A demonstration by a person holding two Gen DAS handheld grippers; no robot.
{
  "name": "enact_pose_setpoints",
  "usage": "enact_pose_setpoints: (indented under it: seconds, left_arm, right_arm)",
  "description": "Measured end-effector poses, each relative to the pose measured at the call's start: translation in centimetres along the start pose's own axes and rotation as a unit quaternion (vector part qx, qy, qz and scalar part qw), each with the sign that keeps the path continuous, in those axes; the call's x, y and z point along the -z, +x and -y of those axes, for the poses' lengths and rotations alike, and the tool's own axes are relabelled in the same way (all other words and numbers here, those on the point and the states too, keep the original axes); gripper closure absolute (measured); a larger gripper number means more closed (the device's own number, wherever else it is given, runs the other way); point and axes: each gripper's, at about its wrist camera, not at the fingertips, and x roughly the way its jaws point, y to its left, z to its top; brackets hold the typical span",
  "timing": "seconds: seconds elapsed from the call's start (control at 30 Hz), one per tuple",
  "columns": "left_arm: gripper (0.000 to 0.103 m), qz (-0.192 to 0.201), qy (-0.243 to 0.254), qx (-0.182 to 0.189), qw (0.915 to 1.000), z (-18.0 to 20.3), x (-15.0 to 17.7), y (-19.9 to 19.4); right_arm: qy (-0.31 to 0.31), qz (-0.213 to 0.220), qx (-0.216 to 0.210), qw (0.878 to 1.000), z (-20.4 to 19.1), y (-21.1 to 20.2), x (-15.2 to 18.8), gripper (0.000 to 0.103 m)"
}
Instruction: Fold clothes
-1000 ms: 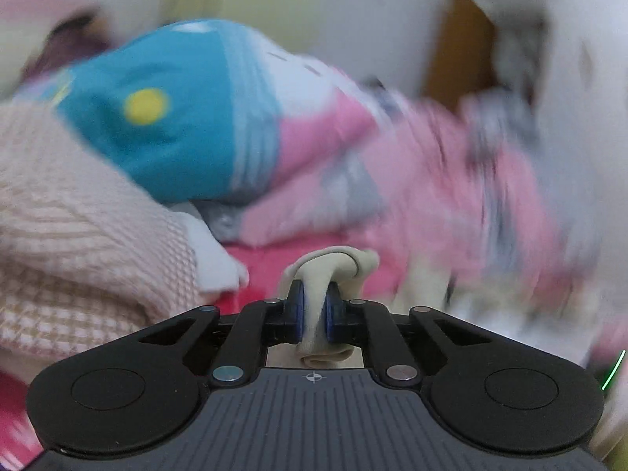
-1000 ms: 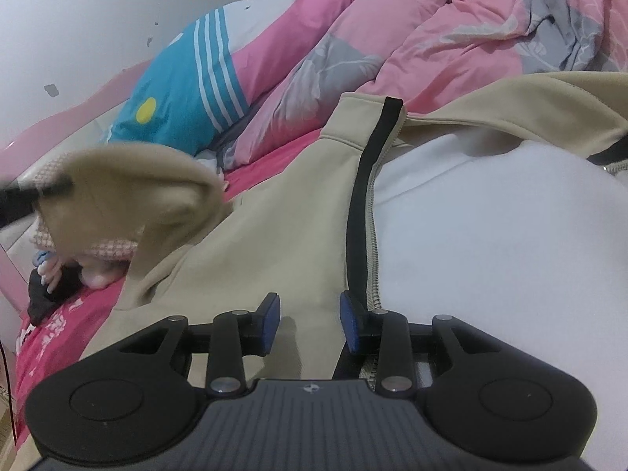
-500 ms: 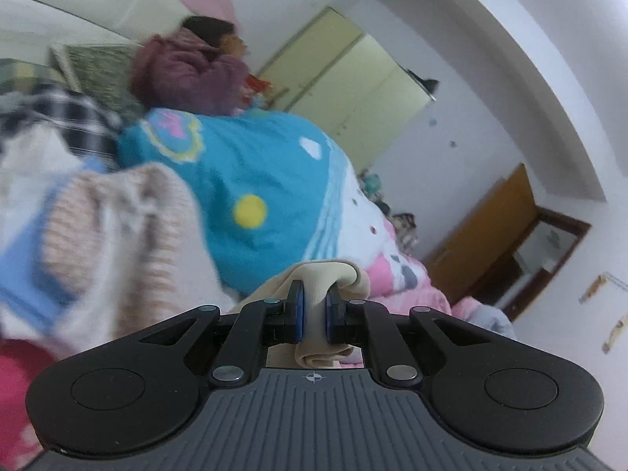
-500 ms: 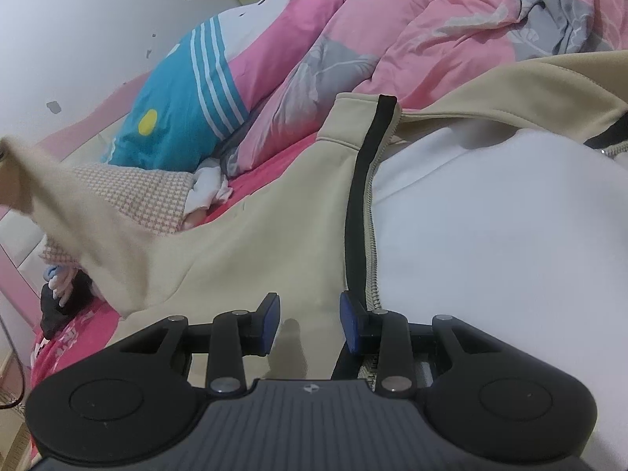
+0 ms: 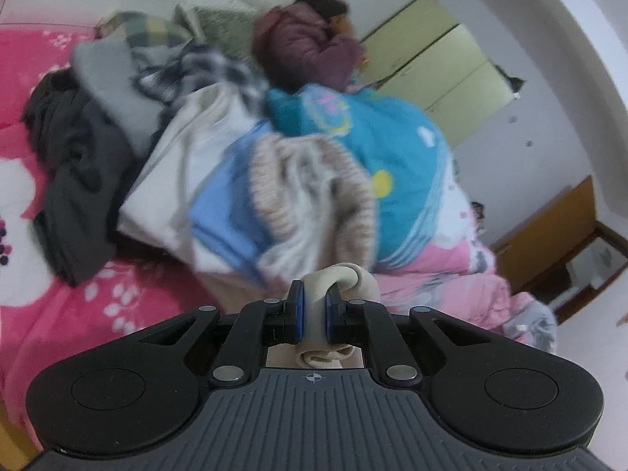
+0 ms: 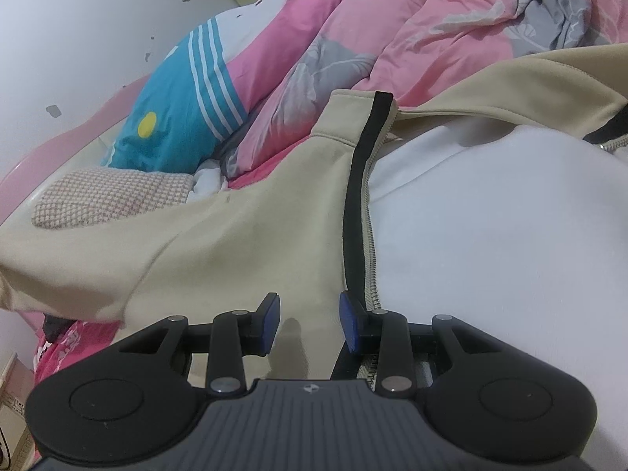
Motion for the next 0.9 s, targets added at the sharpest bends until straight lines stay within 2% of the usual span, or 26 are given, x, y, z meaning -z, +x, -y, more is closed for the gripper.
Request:
enact_pose_setpoints:
  seconds: [0.17,0.3,0.37,0.47,0.53,0.6,0.63,0.7,0.73,0.87,0.9]
  left_arm:
    - [0.092,-0.008,0.035,-0.057,0.9977,-3.8,0.2,4.8]
    - [0.086,-0.001,0.04,-0.086,0.9955,-6.6,0.0,6.1]
    - [0.077,0.011,0.035,-0.082,0.996,-7.7,0.1,5.2]
    - [0.056,0.027,0.047,-0.072,0.9959,-8.4,1.3,3.1]
    - [0.033,0.037,0.082,-0.076,0.993,-8.1,2.7,1.7]
    - [0.019,0.04,0.141,-0.096,0.9846,-7.6,4.7,1.3]
    - [0.015,0.037,0.17,-0.108,0.9787,-7.3,5.7,1.5]
    - [0.014,0.021,0.217,-0.131,0.9671,-6.9,7.3,2.8]
    - [0.014,0.01,0.226,-0.135,0.9646,-7.0,7.9,3.8]
    - [0.014,-0.009,0.231,-0.148,0.9616,-7.7,8.7,7.1]
    - [0.014,-0.009,0.219,-0.151,0.964,-8.0,8.6,7.6]
  right_arm:
    - [0.001,0.0,-0.001,1.0,0.1,-0.1,0.0,0.068]
    - [0.002,0.0,-0.002,1.0,0.2,0.0,0.0,0.068]
    - [0.003,0.0,-0.003,1.0,0.2,0.0,0.0,0.068]
    - [0.003,0.001,-0.003,1.0,0.3,0.0,0.0,0.068]
    - [0.003,0.0,-0.003,1.0,0.2,0.0,0.0,0.068]
    - [0.003,0.0,-0.002,1.0,0.2,0.0,0.0,0.068]
    - [0.002,0.0,-0.002,1.0,0.2,0.0,0.0,0.068]
    - [0.002,0.0,-0.002,1.0,0.2,-0.1,0.0,0.068]
    - [0.002,0.0,-0.002,1.0,0.2,-0.1,0.0,0.068]
    - [0.002,0.0,-0.002,1.0,0.1,-0.1,0.0,0.068]
    - [0.002,0.0,-0.002,1.0,0.1,-0.1,0.0,0.068]
